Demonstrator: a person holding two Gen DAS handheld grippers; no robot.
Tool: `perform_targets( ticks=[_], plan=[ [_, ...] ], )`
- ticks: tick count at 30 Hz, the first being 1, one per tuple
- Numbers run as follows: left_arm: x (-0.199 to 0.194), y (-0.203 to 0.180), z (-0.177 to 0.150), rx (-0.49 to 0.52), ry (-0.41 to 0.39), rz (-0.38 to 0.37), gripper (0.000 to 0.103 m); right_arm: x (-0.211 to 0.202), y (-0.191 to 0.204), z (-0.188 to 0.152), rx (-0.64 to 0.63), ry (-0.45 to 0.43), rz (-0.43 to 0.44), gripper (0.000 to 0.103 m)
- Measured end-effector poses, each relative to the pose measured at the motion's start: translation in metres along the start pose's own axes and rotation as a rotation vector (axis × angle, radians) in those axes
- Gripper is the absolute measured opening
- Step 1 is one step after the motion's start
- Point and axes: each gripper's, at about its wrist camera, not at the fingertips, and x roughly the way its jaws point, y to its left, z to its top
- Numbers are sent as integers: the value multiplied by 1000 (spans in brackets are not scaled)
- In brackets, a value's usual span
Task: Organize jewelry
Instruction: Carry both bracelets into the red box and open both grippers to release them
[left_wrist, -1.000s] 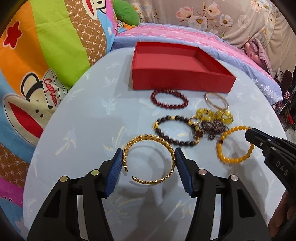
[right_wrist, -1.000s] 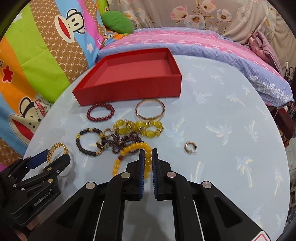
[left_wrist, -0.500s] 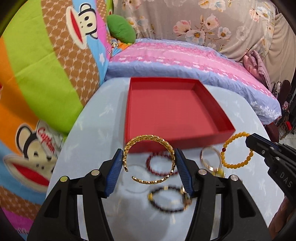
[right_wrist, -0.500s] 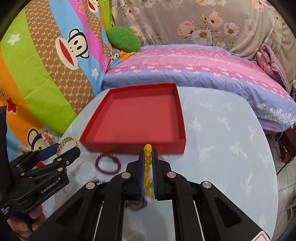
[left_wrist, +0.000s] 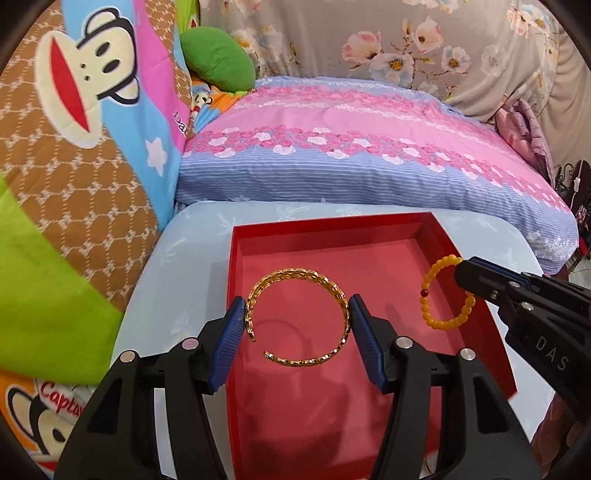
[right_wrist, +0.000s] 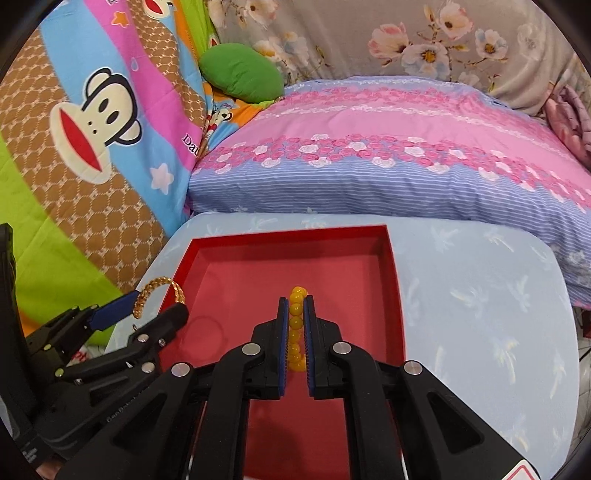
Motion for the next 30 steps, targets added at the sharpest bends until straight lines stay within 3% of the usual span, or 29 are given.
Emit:
perform_targets(
  ticks=[7,14,17,18,20,30],
  plan=[
    [44,-2,20,4,40,5,54,52,-5,25,-29,51,-44,7],
    [72,-3,22,-2,86,11,54,79,-26,21,-4,101,-123,9],
    [76,-5,21,-3,89,29,55,76,-28,20,-10,88,-144,18],
    [76,-4,20,-6,88,38,61,74,-27,20,-15,80,-151,23],
    [76,-3,20,-18,81,53,71,69,-24,19,-22,59,-162,45],
    [47,-1,17,-40,53,51,81,23,-9,6,-43,-6,-138,53]
  ],
)
